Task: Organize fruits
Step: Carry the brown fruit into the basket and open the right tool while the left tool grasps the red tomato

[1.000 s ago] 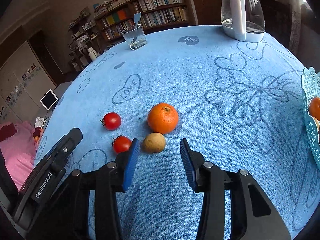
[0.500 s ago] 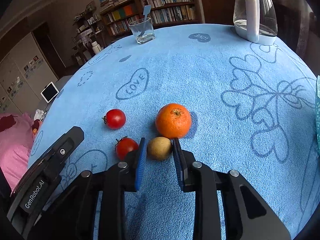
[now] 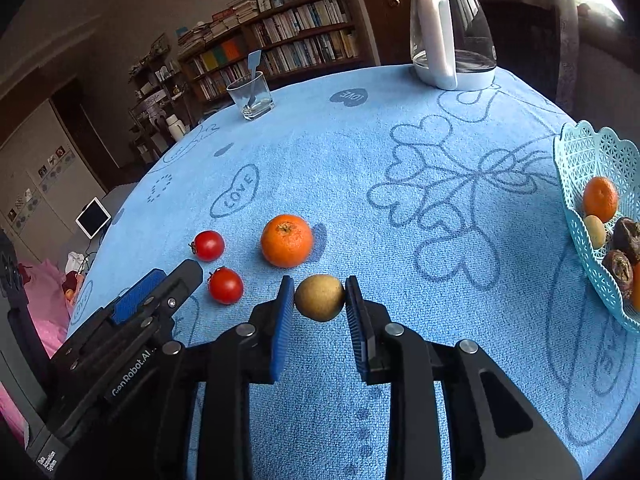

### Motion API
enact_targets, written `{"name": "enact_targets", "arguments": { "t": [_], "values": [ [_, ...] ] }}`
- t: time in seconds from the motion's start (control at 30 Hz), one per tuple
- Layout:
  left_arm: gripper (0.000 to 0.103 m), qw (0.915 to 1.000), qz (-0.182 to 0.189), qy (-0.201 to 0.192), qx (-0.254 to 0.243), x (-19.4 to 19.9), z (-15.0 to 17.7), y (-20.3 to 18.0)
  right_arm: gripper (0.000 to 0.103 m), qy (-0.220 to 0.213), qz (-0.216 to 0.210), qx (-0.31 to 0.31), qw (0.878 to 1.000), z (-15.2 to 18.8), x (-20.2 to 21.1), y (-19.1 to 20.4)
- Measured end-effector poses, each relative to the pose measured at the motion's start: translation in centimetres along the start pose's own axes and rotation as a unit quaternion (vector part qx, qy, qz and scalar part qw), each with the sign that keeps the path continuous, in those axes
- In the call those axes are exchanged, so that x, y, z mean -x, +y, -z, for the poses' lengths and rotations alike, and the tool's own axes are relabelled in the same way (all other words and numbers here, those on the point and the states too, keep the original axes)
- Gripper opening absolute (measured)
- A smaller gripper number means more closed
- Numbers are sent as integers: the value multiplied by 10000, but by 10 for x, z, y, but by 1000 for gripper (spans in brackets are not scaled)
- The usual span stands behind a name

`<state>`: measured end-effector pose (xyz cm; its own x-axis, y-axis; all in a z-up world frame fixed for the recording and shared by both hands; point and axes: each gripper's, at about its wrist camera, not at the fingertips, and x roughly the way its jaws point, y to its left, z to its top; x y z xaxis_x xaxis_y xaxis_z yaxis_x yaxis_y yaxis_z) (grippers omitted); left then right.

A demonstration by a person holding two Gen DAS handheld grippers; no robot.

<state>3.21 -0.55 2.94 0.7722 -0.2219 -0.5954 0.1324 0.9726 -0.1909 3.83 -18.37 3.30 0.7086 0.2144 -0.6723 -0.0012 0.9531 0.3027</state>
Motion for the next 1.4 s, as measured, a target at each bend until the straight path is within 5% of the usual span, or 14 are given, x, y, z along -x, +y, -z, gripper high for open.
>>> {"name": "enact_targets", "arguments": {
  "t": [1.17,1.4],
  "values": [
    [47,9952,276,937,-61,-37,-4,-1,27,-1242,1132,-1437,9752,-3,104,-139],
    [34,9951,346,926,-47,-37,-4,-2,30,-1240,1241,-1569,9719,3,104,-152]
  ]
}}
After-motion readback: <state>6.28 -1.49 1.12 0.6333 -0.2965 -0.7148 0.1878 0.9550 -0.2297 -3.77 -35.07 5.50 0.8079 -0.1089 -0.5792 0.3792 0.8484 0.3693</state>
